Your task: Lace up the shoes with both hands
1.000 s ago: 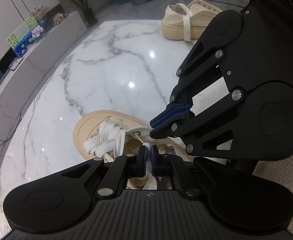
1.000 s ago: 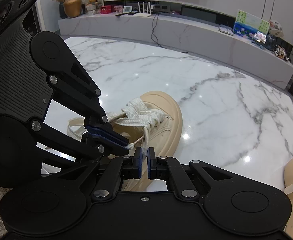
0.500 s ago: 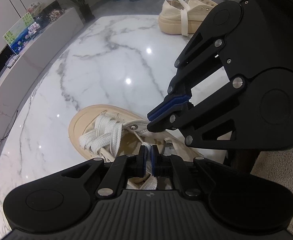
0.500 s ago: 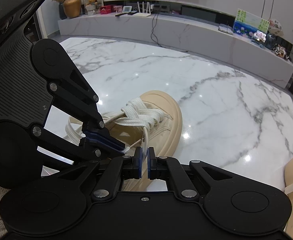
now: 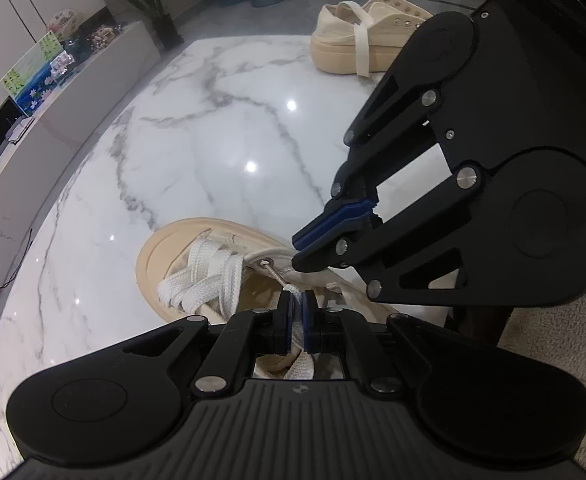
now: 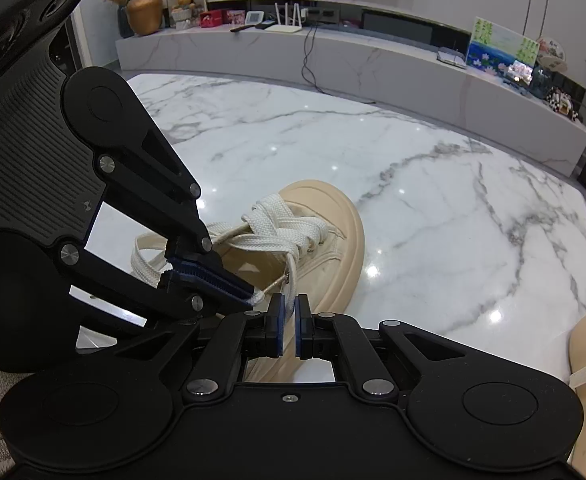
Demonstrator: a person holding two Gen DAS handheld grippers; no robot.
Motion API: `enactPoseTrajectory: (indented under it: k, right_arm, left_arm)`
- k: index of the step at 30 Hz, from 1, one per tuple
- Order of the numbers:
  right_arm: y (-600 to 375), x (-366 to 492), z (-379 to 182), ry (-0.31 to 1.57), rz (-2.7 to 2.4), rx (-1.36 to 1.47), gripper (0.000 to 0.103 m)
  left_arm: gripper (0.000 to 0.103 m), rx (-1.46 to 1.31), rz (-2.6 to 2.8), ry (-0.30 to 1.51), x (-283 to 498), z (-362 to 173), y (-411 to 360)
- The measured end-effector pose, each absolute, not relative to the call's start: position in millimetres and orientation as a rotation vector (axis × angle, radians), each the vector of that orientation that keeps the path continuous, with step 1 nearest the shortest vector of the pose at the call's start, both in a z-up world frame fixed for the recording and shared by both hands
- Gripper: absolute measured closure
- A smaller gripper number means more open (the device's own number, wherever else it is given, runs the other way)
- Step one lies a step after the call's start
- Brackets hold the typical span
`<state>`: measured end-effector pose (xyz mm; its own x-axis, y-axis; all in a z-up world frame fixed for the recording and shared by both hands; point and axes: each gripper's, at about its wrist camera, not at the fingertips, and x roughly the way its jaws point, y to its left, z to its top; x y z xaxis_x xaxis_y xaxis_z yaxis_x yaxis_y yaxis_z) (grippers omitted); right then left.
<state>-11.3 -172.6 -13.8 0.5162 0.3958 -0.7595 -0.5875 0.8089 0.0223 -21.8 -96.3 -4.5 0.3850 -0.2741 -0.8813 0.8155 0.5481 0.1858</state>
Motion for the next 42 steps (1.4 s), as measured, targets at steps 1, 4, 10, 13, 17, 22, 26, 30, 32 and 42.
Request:
enactPoseTrajectory:
  k: [1, 4, 10, 13, 17, 22, 26, 30, 32, 42]
  right_arm:
    - [-173.0, -12.2, -12.8, 0.840, 0.598, -0.252, 0.100]
    - [-174.1, -12.1, -12.5, 0.840, 0.598, -0.251, 0.100]
    - [-174.3, -13.7, -12.0, 0.839, 0.600, -0.254, 0.100]
    - [-174.6, -14.3, -11.7, 0.837, 0.605, -0.257, 0.100]
    - [-176.5, -16.4, -10.1, 0.827, 0.639, -0.282, 0.100]
    - [-183.9, -17.9, -3.5, 0.792, 0.706, -0.354, 0.100]
    - [-185.6, -18.2, -1.4, 0.721, 0.740, -0.517, 0.100]
    - [-179.8, -21.3, -5.7, 0.636, 0.785, -0.698, 0.100]
    - [-174.4, -23.0, -11.3, 0.587, 0.842, -0.809, 0.100]
    - [-160.8, -17.7, -30.2, 0.531, 0.944, -1.036, 0.099]
  left_arm:
    - [0.099, 0.688, -0.768, 0.926, -20.9, -4.9, -96.5]
    - [0.099, 0.690, -0.766, 0.926, -18.6, -4.6, -97.0]
    - [0.099, 0.698, -0.755, 0.921, -13.9, -3.2, -97.4]
    - [0.099, 0.693, -0.736, 0.914, -10.0, -1.6, -96.6]
    - [0.099, 0.694, -0.727, 0.904, -7.2, -0.1, -97.9]
    - [0.099, 0.713, -0.733, 0.897, -6.0, 0.2, -100.4]
    - [0.099, 0.724, -0.738, 0.897, -4.1, -1.0, -102.1]
    - [0.099, 0.721, -0.731, 0.900, -0.1, -1.5, -102.5]
    - [0.099, 0.713, -0.729, 0.904, 1.9, -1.3, -102.5]
    - [0.099, 0.688, -0.732, 0.909, 4.3, -0.8, -100.4]
